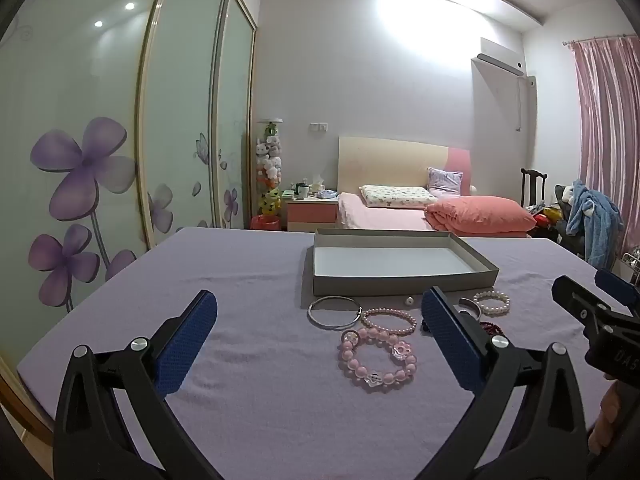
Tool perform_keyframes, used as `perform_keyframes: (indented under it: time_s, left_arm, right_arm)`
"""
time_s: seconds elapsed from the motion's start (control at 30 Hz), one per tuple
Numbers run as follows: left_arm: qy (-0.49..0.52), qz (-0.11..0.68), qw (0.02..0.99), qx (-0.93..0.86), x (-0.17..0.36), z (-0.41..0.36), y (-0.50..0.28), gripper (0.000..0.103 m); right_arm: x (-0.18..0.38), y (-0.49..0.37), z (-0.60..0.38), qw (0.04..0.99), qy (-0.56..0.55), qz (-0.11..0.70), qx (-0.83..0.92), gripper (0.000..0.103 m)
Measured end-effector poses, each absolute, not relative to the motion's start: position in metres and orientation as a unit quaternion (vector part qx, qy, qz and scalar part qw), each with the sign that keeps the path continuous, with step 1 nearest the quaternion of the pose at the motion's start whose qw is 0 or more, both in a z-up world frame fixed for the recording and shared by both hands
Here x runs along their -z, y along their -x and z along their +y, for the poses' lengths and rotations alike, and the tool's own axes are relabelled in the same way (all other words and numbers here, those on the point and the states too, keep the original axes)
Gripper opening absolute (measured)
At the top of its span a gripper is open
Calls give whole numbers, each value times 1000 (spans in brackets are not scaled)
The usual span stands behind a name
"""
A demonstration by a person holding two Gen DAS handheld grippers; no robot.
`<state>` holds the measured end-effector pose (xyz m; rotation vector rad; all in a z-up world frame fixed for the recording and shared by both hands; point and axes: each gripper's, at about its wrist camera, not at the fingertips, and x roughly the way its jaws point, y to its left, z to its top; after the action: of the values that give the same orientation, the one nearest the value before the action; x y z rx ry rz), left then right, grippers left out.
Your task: Organize jewelry
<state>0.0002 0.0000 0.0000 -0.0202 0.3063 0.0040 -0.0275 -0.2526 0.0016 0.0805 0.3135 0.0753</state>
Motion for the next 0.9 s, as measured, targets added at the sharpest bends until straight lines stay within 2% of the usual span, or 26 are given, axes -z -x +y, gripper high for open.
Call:
perform_keyframes:
  time_s: [0.9]
  left_arm:
    - [13,152,988,0,0,0,0,101]
  right_arm:
    - [-2,29,-255,986,-43,156,-38,99]
